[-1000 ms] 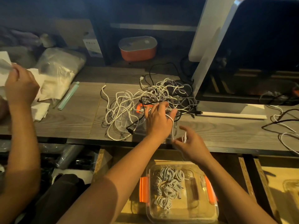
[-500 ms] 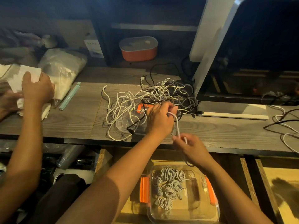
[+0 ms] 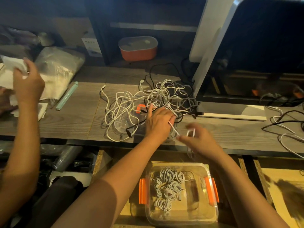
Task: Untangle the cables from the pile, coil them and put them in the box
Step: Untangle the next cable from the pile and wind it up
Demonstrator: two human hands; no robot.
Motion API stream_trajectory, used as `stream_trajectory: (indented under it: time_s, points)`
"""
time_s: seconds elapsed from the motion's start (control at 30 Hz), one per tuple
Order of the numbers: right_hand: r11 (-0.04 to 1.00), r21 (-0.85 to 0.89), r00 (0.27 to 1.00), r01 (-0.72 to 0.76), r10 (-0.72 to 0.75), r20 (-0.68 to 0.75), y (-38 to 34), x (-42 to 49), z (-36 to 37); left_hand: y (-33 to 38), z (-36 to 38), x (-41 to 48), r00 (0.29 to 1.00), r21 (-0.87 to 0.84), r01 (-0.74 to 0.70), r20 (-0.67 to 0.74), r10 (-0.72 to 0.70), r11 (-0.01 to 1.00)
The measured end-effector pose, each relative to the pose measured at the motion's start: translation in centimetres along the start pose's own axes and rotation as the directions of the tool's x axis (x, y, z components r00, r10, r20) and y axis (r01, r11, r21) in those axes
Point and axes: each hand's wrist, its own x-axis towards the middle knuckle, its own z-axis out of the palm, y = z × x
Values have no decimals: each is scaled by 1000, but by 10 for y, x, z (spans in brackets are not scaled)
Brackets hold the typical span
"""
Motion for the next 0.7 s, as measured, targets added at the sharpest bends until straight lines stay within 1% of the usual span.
stream_trajectory:
  time_s: [0.03, 0.07, 0.1, 0.13, 0.17, 0.2, 0.23, 0.27, 0.3, 0.33, 0.37, 0.43, 0.47, 0.5, 0.53, 0.57, 0.6, 0.63, 0.67, 0.7]
  points:
    - [991, -135, 996, -16, 28, 88, 4, 0, 3, 4, -2, 0, 999, 8, -33, 0, 33, 999]
    - [984, -175, 990, 0, 25, 138, 5, -1, 6, 6, -1, 0, 998, 14, -57, -18, 57, 998]
    - [992, -120, 989, 33, -15, 149, 4, -3, 8, 6, 0, 0, 998, 3, -57, -37, 57, 998]
    - [997, 32, 991, 66, -69, 118, 4, -5, 9, 6, 0, -1, 998, -31, -35, -48, 33, 999]
    - [975, 199, 993, 95, -106, 47, 1, -8, 9, 5, 0, -2, 999, -75, -6, -33, 3, 997]
    - [932, 340, 992, 129, -121, -45, 0, -10, 9, 3, 1, -3, 1000, -106, 1, -24, -4, 994]
    - [877, 458, 988, 145, -106, -111, -3, -12, 8, 3, 1, -4, 1000, -125, -13, -9, 12, 992]
    - [807, 573, 987, 143, -74, -141, -6, -12, 9, 4, 2, -5, 999, -138, -37, 13, 39, 990]
    - [725, 679, 991, 112, -26, -135, -10, -14, 10, 7, 0, -6, 998, -154, -57, 27, 62, 986]
    - [659, 747, 991, 91, 16, -136, -11, -14, 12, 9, 0, -4, 997, -174, -50, 41, 58, 984]
    - [603, 792, 988, 96, 42, -152, -16, -16, 12, 12, -4, -2, 998, -185, -7, 68, 19, 983]
    - [525, 835, 974, 164, 49, -222, -21, -17, 9, 10, -8, 2, 975, -148, 157, 179, -129, 976]
    - [545, 815, 965, 196, 39, -258, -21, -17, 8, 7, -9, 4, 959, -116, 211, 215, -183, 971]
    - [615, 760, 959, 210, 23, -284, -23, -16, 6, 3, -9, 7, 952, -74, 219, 234, -196, 973]
    - [711, 672, 956, 207, -1, -293, -19, -14, 4, 1, -8, 9, 956, -20, 189, 234, -179, 982]
    - [800, 578, 963, 162, -2, -269, -16, -13, 2, 0, -8, 11, 965, 37, 138, 221, -142, 990]
    - [877, 471, 975, 100, 8, -222, -9, -8, 1, 1, -7, 13, 976, 76, 90, 190, -103, 993]
    - [936, 349, 990, 34, 17, -142, -6, -6, 1, 2, -7, 15, 986, 98, 53, 155, -68, 994]
    - [979, 204, 999, -16, 26, -45, -1, -4, 2, 2, -6, 16, 990, 110, 31, 133, -45, 993]
    - [995, 78, 998, -54, 52, 30, 3, -4, 5, 3, -7, 18, 991, 112, 23, 127, -37, 993]
